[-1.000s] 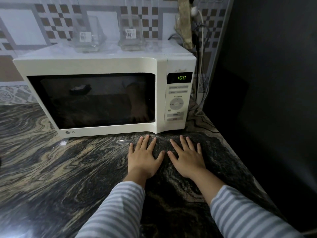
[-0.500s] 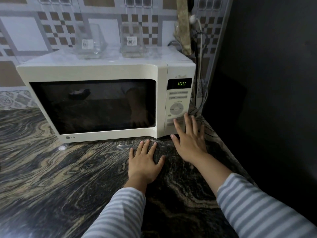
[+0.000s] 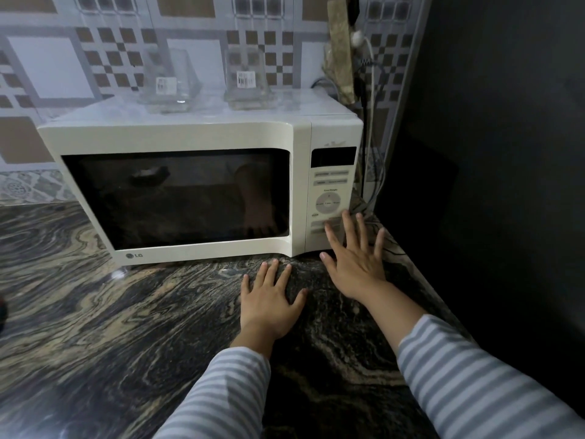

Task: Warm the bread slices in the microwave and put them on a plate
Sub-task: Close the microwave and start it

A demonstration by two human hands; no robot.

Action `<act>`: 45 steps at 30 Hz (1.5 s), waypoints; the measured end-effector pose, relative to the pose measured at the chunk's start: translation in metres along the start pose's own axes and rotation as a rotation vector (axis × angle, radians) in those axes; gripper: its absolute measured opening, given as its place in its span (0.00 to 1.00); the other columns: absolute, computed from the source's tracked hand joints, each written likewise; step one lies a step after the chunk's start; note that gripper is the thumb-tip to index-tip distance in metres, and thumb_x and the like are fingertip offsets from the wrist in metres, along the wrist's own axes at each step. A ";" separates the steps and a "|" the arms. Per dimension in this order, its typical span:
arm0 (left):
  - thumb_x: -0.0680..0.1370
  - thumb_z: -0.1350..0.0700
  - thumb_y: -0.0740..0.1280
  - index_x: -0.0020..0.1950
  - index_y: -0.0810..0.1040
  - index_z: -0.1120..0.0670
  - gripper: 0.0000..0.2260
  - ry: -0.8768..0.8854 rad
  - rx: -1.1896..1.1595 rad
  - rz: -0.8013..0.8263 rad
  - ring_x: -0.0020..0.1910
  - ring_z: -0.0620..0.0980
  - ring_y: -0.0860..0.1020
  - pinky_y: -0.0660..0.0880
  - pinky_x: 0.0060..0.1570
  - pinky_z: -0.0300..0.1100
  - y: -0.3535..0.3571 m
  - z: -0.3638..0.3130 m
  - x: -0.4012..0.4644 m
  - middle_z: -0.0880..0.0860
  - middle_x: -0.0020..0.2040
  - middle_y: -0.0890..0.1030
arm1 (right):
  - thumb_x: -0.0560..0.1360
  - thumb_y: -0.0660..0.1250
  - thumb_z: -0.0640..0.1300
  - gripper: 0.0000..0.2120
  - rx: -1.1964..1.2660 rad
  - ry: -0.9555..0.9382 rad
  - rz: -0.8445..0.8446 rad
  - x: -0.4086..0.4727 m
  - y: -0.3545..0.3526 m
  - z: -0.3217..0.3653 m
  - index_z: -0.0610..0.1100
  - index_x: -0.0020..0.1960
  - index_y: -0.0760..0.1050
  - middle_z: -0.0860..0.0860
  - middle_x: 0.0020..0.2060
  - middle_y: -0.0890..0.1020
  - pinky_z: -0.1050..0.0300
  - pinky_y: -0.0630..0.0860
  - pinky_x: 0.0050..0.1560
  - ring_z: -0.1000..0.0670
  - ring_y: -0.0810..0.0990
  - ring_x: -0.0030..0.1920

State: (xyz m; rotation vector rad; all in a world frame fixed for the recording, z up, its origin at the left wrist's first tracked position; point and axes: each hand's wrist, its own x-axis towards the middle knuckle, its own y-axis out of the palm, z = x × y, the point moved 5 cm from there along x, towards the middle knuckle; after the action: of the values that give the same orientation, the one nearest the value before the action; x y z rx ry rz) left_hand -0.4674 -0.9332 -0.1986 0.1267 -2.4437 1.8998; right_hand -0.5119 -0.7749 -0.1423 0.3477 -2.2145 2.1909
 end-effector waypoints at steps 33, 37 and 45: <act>0.76 0.69 0.65 0.72 0.40 0.34 0.44 0.377 -0.563 -0.498 0.34 0.41 0.67 0.65 0.37 0.22 -0.114 -0.043 0.064 0.49 0.41 0.74 | 0.80 0.48 0.61 0.31 -0.003 -0.278 -0.382 0.075 -0.162 0.030 0.66 0.69 0.26 0.48 0.76 0.32 0.36 0.31 0.70 0.39 0.28 0.74; 0.76 0.68 0.65 0.72 0.41 0.34 0.44 0.340 -0.582 -0.502 0.42 0.49 0.74 0.66 0.37 0.22 -0.121 -0.045 0.058 0.63 0.54 0.79 | 0.80 0.47 0.62 0.31 0.007 -0.268 -0.376 0.073 -0.166 0.030 0.66 0.69 0.26 0.47 0.76 0.32 0.35 0.32 0.70 0.39 0.29 0.74; 0.76 0.63 0.67 0.71 0.37 0.29 0.46 0.365 -0.556 -0.490 0.33 0.50 0.74 0.76 0.40 0.47 -0.117 -0.037 0.042 0.50 0.35 0.72 | 0.80 0.47 0.63 0.31 0.073 -0.327 -0.313 0.055 -0.163 0.029 0.68 0.67 0.24 0.47 0.76 0.34 0.35 0.34 0.72 0.38 0.29 0.74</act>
State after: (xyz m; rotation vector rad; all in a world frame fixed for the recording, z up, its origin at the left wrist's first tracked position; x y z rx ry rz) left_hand -0.4995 -0.9274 -0.0732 0.2914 -2.3011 0.9229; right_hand -0.5346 -0.8114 0.0265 1.0442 -2.0378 2.1701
